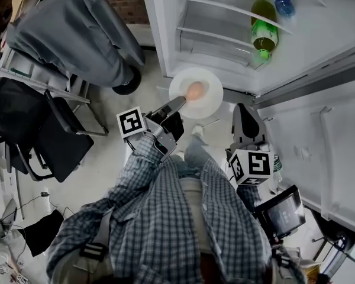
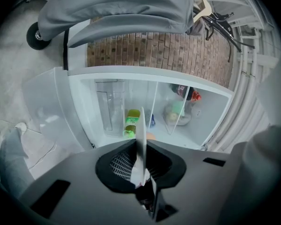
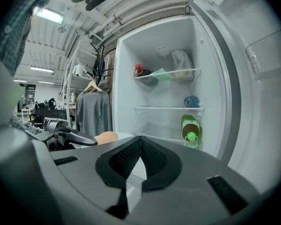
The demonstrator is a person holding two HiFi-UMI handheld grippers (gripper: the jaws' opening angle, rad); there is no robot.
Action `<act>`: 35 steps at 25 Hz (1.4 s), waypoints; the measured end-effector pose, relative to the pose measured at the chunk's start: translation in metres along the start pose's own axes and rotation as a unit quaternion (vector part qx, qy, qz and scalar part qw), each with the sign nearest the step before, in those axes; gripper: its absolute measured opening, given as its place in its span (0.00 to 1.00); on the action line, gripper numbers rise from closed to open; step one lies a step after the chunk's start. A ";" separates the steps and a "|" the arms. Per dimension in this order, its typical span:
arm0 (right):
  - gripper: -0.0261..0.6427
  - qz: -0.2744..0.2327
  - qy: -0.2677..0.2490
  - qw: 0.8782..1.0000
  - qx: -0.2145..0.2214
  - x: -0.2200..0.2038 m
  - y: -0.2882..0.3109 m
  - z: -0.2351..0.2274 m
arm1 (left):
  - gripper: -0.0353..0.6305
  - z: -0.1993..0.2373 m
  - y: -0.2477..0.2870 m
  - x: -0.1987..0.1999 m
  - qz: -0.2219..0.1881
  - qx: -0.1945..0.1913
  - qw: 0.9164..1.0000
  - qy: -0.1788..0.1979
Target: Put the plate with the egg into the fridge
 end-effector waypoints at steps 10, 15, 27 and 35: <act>0.05 0.005 -0.015 1.000 0.012 0.019 0.036 -0.019 | 0.11 0.001 0.027 0.028 -0.017 0.017 1.000 -0.004; 0.05 0.001 -0.029 0.999 0.016 0.034 0.050 -0.031 | 0.11 0.001 0.039 0.042 -0.032 0.022 0.999 -0.001; 0.05 -0.002 -0.078 0.997 0.015 0.046 0.081 -0.049 | 0.11 0.008 0.074 0.069 -0.052 0.038 0.998 0.011; 0.05 -0.013 -0.062 0.998 0.022 0.063 0.093 -0.056 | 0.11 0.021 0.096 0.086 -0.064 0.057 0.996 0.009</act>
Point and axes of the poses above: the fingertips, and each gripper's own axes: y forward along the fingers, z to its left, x out of its top, the point moved 5 cm from there along -y, backward along the fingers, and after that the axes turned 12 degrees about z, right-handed, at the moved point
